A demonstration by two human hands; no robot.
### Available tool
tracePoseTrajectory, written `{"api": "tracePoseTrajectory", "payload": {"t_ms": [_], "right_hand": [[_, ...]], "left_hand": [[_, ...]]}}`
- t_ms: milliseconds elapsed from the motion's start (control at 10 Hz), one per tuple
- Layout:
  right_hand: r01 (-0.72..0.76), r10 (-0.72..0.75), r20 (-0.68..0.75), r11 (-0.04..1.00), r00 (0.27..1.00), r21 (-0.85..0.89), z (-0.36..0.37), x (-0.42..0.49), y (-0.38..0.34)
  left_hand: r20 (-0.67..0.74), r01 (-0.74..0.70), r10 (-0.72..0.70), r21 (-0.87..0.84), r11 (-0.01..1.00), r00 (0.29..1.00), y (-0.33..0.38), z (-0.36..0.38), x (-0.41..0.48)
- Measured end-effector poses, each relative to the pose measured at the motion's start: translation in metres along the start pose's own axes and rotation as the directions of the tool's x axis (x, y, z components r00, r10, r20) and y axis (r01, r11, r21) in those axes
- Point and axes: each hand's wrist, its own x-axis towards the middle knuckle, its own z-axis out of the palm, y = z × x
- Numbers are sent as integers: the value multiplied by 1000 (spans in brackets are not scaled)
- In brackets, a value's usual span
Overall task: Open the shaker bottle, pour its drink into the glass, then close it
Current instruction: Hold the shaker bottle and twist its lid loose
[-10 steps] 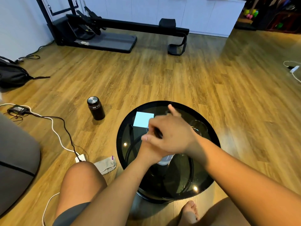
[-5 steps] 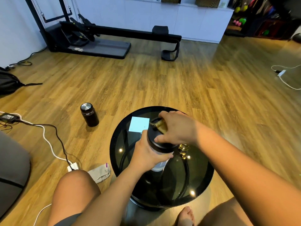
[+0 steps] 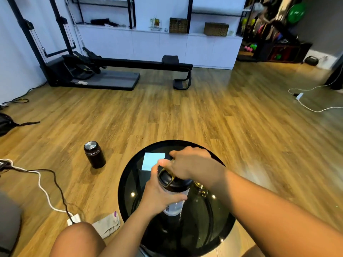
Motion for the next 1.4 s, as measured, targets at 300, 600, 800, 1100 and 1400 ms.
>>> {"api": "tracePoseTrajectory", "payload": {"t_ms": [300,600,800,1100,1400], "right_hand": [[120,-155,127,962,980,245,2,4,3],[352,-376,160,922,913,160,3,6,-1],[22,-30,-49,988,998,-153,-1,1,-7],[423,-392,193,892,899,-159,-3,-2,-10],[187,-191,-74,980,979,-62,3,-3,-2]], "left_hand": [[-58,34,-34,-11,999,998,1,13,-2],[-26,-21,19,-45,999,999,-4,9,3],[-42,58,-58,10,998,997,-4,10,1],[4,5,-5,95,995,1000,-3,5,5],[-28,5,-3,69,998,1000,-7,7,3]]}}
